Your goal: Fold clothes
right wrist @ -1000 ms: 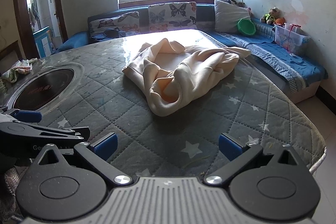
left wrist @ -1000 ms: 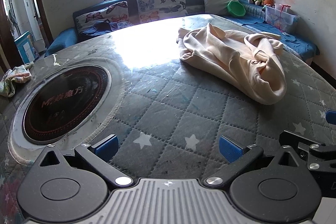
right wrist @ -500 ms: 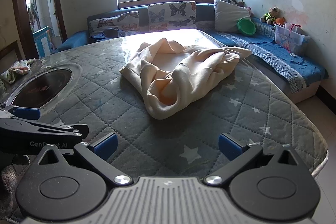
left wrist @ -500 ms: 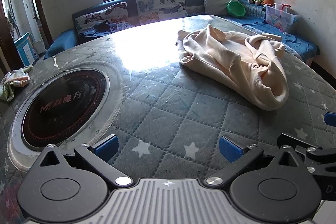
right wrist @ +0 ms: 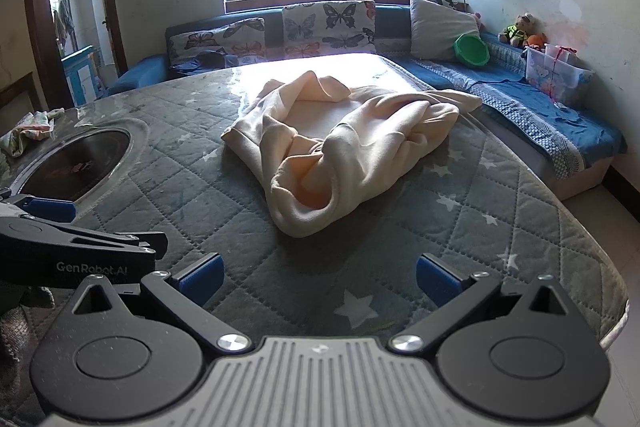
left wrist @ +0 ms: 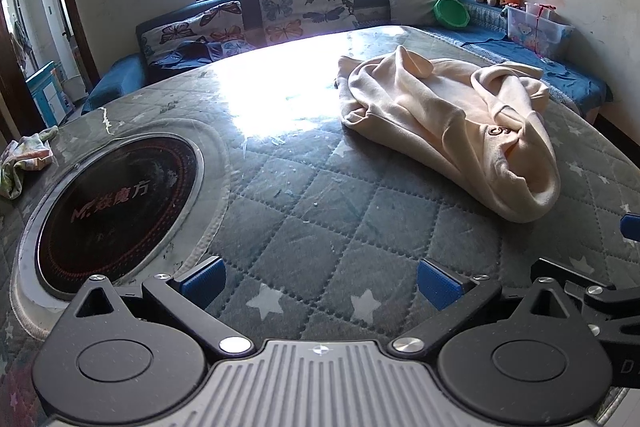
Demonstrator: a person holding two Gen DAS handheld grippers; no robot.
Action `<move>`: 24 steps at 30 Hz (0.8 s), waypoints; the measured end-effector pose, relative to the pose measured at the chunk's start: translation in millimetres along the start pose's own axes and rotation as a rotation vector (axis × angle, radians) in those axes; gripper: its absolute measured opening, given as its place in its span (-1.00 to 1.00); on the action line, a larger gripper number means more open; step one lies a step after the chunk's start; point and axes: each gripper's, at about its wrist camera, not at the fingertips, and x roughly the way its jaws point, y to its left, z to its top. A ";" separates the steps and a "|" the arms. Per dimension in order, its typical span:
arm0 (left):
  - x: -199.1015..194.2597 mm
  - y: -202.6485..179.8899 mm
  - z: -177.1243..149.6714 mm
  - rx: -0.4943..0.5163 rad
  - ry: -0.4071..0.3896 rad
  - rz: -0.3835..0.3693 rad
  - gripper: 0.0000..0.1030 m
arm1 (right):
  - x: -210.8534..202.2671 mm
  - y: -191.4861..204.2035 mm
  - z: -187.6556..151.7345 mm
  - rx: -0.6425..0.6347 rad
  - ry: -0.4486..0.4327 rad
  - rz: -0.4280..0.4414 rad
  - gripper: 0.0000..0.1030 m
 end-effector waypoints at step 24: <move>20.4 -14.2 47.5 -0.003 -0.008 -0.033 0.81 | 27.0 -20.3 29.7 0.018 0.012 0.014 0.87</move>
